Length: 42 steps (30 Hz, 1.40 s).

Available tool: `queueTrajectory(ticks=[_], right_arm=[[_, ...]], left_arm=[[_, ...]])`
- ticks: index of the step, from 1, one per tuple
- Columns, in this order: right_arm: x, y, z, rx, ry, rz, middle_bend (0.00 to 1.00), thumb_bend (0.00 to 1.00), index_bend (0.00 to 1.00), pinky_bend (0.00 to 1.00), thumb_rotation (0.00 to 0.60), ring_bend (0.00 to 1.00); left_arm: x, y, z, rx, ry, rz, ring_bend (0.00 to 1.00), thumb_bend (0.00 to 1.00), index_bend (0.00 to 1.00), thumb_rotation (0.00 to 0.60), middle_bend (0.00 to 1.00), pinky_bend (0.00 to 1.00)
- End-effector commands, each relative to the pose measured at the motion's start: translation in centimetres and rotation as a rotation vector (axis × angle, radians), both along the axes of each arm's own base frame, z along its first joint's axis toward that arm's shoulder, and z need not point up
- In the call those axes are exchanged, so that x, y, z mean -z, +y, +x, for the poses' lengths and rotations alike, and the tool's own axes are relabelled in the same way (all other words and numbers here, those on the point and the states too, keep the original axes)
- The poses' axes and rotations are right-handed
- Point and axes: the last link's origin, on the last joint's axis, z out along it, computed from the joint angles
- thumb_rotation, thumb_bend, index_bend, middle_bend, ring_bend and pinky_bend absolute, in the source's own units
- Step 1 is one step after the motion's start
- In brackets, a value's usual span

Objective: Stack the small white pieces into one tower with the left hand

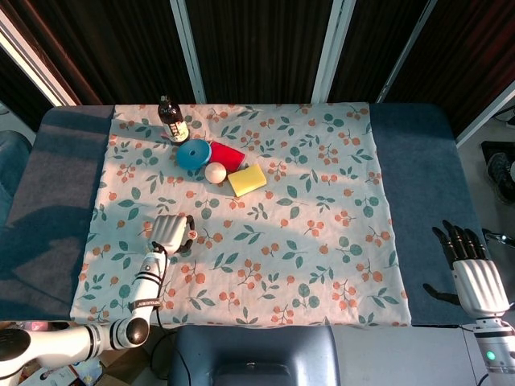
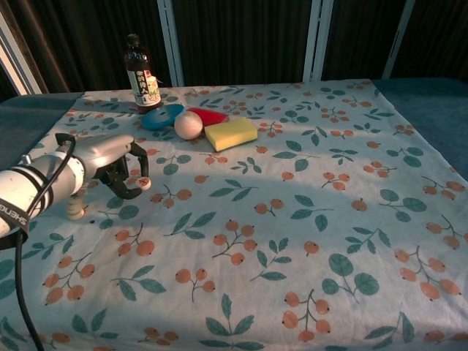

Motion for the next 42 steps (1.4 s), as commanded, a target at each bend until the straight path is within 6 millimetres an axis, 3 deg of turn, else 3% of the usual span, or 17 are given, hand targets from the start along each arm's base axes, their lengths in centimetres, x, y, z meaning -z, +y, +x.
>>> queueTrajectory(ticks=[1, 5, 11, 21, 42], right_arm=[[0.1, 0.0, 0.0, 0.000, 0.002, 0.003, 0.00, 0.16, 0.00, 0.00, 0.600, 0.00], [0.3, -0.1, 0.1, -0.002, 0.006, 0.008, 0.00, 0.16, 0.00, 0.00, 0.600, 0.00], [0.5, -0.1, 0.2, -0.006, 0.006, 0.013, 0.00, 0.16, 0.00, 0.00, 0.600, 0.00], [0.3, 0.0, 0.2, -0.004, 0.003, 0.010, 0.00, 0.16, 0.00, 0.00, 0.600, 0.00], [0.5, -0.1, 0.2, -0.005, 0.006, 0.017, 0.00, 0.16, 0.00, 0.00, 0.600, 0.00]], left_arm=[[-3.1, -0.8, -0.3, 0.024, 0.008, 0.030, 1.00, 0.37, 0.55, 0.600, 1.00, 1.00], [-5.7, -1.9, -1.0, 0.012, 0.011, 0.047, 1.00, 0.37, 0.55, 0.600, 1.00, 1.00], [-7.1, -3.0, -2.8, -0.022, 0.061, 0.015, 1.00, 0.37, 0.54, 0.600, 1.00, 1.00], [-7.4, -3.2, -5.2, -0.068, 0.073, 0.014, 1.00, 0.37, 0.52, 0.600, 1.00, 1.00], [-6.8, -3.4, -6.3, -0.081, 0.065, -0.004, 1.00, 0.37, 0.50, 0.600, 1.00, 1.00]])
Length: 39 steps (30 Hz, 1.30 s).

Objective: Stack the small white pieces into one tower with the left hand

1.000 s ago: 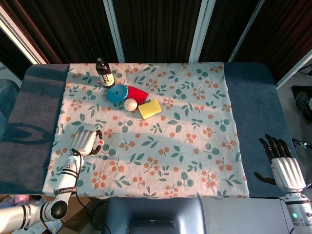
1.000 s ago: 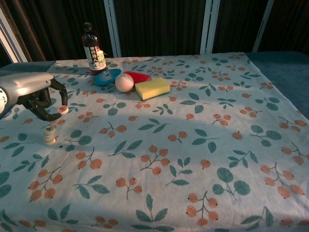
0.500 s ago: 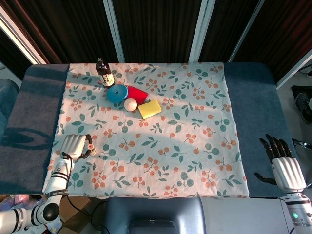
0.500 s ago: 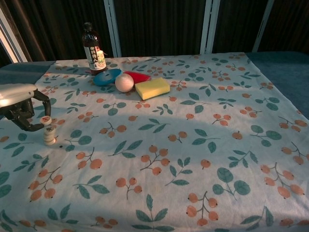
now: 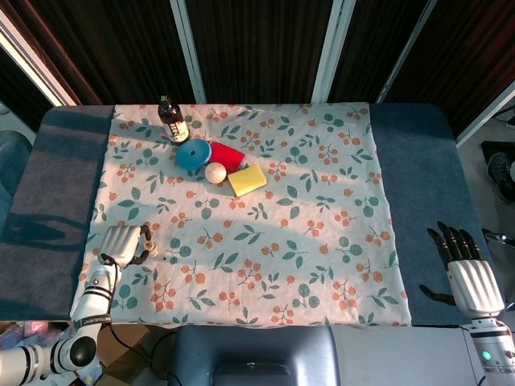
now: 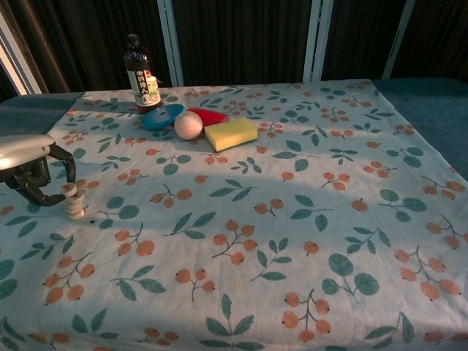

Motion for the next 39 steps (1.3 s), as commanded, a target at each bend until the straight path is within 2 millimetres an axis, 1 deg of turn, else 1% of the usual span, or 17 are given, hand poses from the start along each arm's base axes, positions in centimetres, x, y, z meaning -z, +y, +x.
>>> queueTrajectory(ticks=[1, 12, 19, 25, 29, 31, 32, 33, 34, 35, 36, 37, 38, 39], right_arm=[[0.0, 0.0, 0.0, 0.000, 0.000, 0.001, 0.00, 0.16, 0.00, 0.00, 0.600, 0.00], [-0.1, 0.1, 0.0, 0.001, -0.001, -0.005, 0.00, 0.16, 0.00, 0.00, 0.600, 0.00], [0.0, 0.0, 0.0, 0.001, 0.001, -0.003, 0.00, 0.16, 0.00, 0.00, 0.600, 0.00], [-0.1, 0.1, 0.0, 0.002, -0.001, -0.009, 0.00, 0.16, 0.00, 0.00, 0.600, 0.00], [-0.2, 0.1, 0.0, 0.000, -0.001, -0.008, 0.00, 0.16, 0.00, 0.00, 0.600, 0.00], [-0.3, 0.2, -0.1, -0.001, -0.003, -0.012, 0.00, 0.16, 0.00, 0.00, 0.600, 0.00], [-0.4, 0.3, -0.1, 0.000, -0.004, -0.015, 0.00, 0.16, 0.00, 0.00, 0.600, 0.00], [-0.4, 0.3, -0.1, 0.001, -0.004, -0.017, 0.00, 0.16, 0.00, 0.00, 0.600, 0.00], [-0.5, 0.3, -0.1, 0.001, -0.004, -0.019, 0.00, 0.16, 0.00, 0.00, 0.600, 0.00], [-0.5, 0.4, -0.1, 0.002, -0.005, -0.020, 0.00, 0.16, 0.00, 0.00, 0.600, 0.00], [-0.5, 0.4, -0.1, 0.002, -0.003, -0.021, 0.00, 0.16, 0.00, 0.00, 0.600, 0.00], [-0.5, 0.5, -0.1, 0.002, -0.002, -0.021, 0.00, 0.16, 0.00, 0.00, 0.600, 0.00], [-0.5, 0.5, -0.2, 0.004, -0.001, -0.021, 0.00, 0.16, 0.00, 0.00, 0.600, 0.00], [-0.5, 0.5, -0.1, 0.004, 0.000, -0.021, 0.00, 0.16, 0.00, 0.00, 0.600, 0.00]], left_arm=[[0.2, 0.0, 0.1, 0.004, -0.002, -0.004, 1.00, 0.37, 0.50, 0.600, 1.00, 1.00], [0.2, 0.2, -0.2, -0.008, 0.004, -0.003, 1.00, 0.37, 0.47, 0.600, 1.00, 1.00], [0.1, 0.2, -0.3, -0.003, 0.006, -0.004, 1.00, 0.37, 0.38, 0.600, 1.00, 1.00], [-0.3, 0.0, -0.1, 0.006, 0.000, 0.007, 1.00, 0.37, 0.36, 0.600, 1.00, 1.00], [-1.8, -0.5, 0.6, 0.043, -0.030, 0.044, 1.00, 0.37, 0.36, 0.600, 1.00, 1.00], [-3.7, -1.5, 0.9, 0.089, -0.062, 0.105, 1.00, 0.37, 0.34, 0.600, 1.00, 1.00], [-5.0, -2.3, 0.9, 0.122, -0.084, 0.148, 1.00, 0.37, 0.32, 0.600, 1.00, 1.00], [-5.8, -3.2, 0.7, 0.148, -0.100, 0.173, 0.96, 0.37, 0.30, 0.600, 0.95, 0.99], [-6.5, -4.2, 0.4, 0.169, -0.120, 0.184, 0.82, 0.37, 0.26, 0.600, 0.82, 0.89], [-7.6, -5.6, -0.4, 0.189, -0.136, 0.186, 0.69, 0.38, 0.23, 0.600, 0.69, 0.76], [-8.4, -6.7, -1.2, 0.203, -0.135, 0.187, 0.44, 0.38, 0.18, 0.600, 0.47, 0.51], [-9.3, -7.9, -2.0, 0.219, -0.134, 0.194, 0.25, 0.38, 0.14, 0.600, 0.30, 0.30], [-10.5, -9.4, -3.1, 0.237, -0.147, 0.228, 0.10, 0.38, 0.10, 0.600, 0.17, 0.14], [-11.2, -10.5, -3.8, 0.250, -0.157, 0.263, 0.02, 0.38, 0.08, 0.600, 0.09, 0.07]])
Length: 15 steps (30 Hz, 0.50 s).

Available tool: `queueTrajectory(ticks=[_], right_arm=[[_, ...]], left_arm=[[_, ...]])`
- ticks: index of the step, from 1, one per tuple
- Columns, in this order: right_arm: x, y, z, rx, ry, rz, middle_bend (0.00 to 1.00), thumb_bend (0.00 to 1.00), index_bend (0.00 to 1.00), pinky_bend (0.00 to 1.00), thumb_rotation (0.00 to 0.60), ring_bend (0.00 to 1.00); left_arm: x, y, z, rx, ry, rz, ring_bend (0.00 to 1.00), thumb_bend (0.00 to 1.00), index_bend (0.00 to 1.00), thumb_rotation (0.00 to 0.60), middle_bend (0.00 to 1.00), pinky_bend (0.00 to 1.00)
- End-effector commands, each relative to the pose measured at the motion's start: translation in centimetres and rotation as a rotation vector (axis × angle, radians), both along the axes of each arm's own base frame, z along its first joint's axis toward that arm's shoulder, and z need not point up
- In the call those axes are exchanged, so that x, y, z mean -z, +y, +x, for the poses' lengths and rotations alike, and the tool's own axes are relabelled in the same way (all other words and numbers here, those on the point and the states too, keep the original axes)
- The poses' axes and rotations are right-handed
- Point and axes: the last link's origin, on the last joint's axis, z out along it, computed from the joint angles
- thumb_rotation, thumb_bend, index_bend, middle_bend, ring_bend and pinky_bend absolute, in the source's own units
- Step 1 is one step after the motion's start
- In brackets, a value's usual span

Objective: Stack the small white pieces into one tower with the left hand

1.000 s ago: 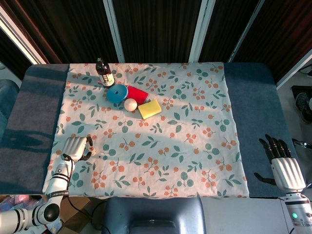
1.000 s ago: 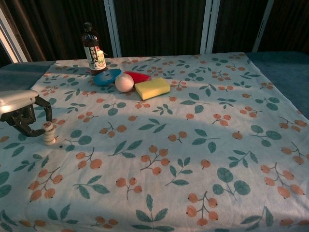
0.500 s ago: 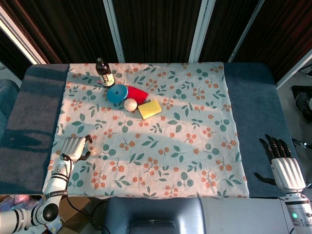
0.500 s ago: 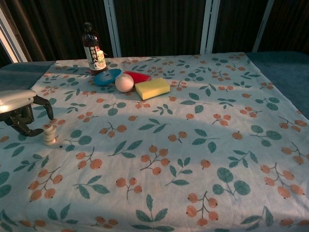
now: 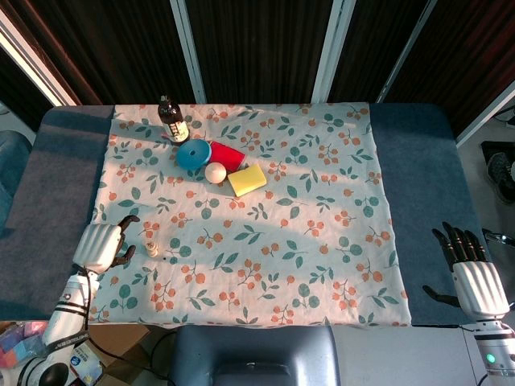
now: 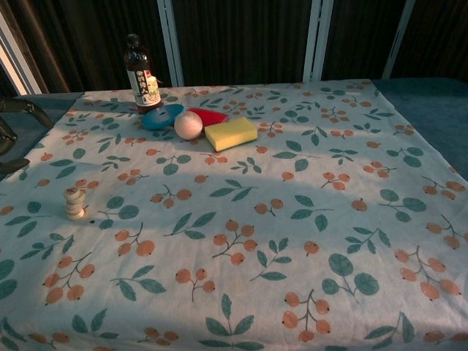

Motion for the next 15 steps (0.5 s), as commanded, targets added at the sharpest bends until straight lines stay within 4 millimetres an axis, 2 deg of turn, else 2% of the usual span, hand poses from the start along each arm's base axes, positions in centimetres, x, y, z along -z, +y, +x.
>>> queueTrajectory(ticks=[1, 3, 6, 8, 11, 15], right_arm=[[0.1, 0.0, 0.0, 0.002, 0.003, 0.001, 0.00, 0.16, 0.00, 0.00, 0.600, 0.00], [0.2, -0.1, 0.0, 0.005, 0.008, 0.006, 0.00, 0.16, 0.00, 0.00, 0.600, 0.00], [0.4, -0.1, 0.0, 0.009, 0.015, 0.010, 0.00, 0.16, 0.00, 0.00, 0.600, 0.00], [0.5, -0.2, 0.0, 0.008, 0.020, 0.008, 0.00, 0.16, 0.00, 0.00, 0.600, 0.00], [0.6, -0.2, 0.1, 0.011, 0.024, 0.010, 0.00, 0.16, 0.00, 0.00, 0.600, 0.00], [0.6, -0.1, 0.1, 0.009, 0.024, 0.009, 0.00, 0.16, 0.00, 0.00, 0.600, 0.00]], left_arm=[[-5.4, -7.4, -4.2, 0.075, -0.075, 0.123, 0.00, 0.38, 0.08, 0.600, 0.06, 0.05], [-6.4, -9.6, -5.8, 0.088, -0.099, 0.183, 0.00, 0.38, 0.07, 0.600, 0.02, 0.03], [-7.1, -11.6, -7.8, 0.067, -0.119, 0.223, 0.00, 0.38, 0.07, 0.600, 0.00, 0.02], [-7.4, -12.1, -8.6, 0.032, -0.126, 0.190, 0.00, 0.38, 0.06, 0.600, 0.00, 0.01], [-7.9, -11.8, -8.7, 0.028, -0.124, 0.177, 0.00, 0.39, 0.05, 0.600, 0.00, 0.00], [-7.5, -11.6, -8.7, 0.017, -0.096, 0.149, 0.00, 0.39, 0.05, 0.600, 0.00, 0.00]])
